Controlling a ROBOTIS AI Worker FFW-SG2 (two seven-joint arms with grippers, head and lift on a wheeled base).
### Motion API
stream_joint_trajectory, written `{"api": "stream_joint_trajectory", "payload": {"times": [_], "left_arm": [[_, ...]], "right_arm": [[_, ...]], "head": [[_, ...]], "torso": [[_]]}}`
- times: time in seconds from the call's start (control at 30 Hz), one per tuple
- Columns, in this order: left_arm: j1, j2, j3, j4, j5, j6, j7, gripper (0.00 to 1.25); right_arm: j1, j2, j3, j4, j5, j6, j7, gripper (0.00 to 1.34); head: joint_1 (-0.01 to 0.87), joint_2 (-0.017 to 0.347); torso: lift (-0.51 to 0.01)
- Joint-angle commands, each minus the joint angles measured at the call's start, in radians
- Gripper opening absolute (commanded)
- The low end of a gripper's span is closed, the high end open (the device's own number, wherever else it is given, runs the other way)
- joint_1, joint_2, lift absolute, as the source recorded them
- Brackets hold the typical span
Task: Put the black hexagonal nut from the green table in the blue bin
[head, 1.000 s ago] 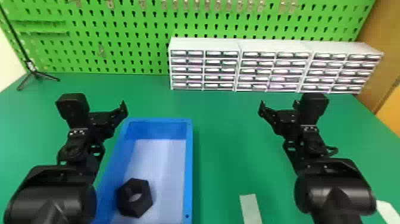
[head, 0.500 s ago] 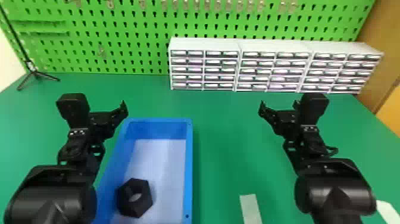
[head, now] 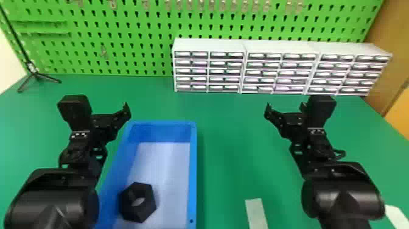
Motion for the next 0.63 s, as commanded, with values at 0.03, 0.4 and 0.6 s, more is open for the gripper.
{"api": "stream_joint_trajectory", "payload": {"times": [0.03,0.4,0.6], "left_arm": [[-0.001,0.000,0.000,0.000,0.000,0.000,0.001,1.08],[0.001,0.000,0.000,0.000,0.000,0.000,0.000,1.08],[0.001,0.000,0.000,0.000,0.000,0.000,0.001,1.08]], "right_arm": [[0.000,0.000,0.001,0.000,0.000,0.000,0.000,1.18],[0.000,0.000,0.000,0.000,0.000,-0.002,-0.001,1.18],[0.000,0.002,0.000,0.000,0.000,-0.002,0.000,1.18]], "head": [[0.683,0.028],[0.683,0.028],[0.683,0.028]], "torso": [[-0.096],[-0.096],[-0.096]]}}
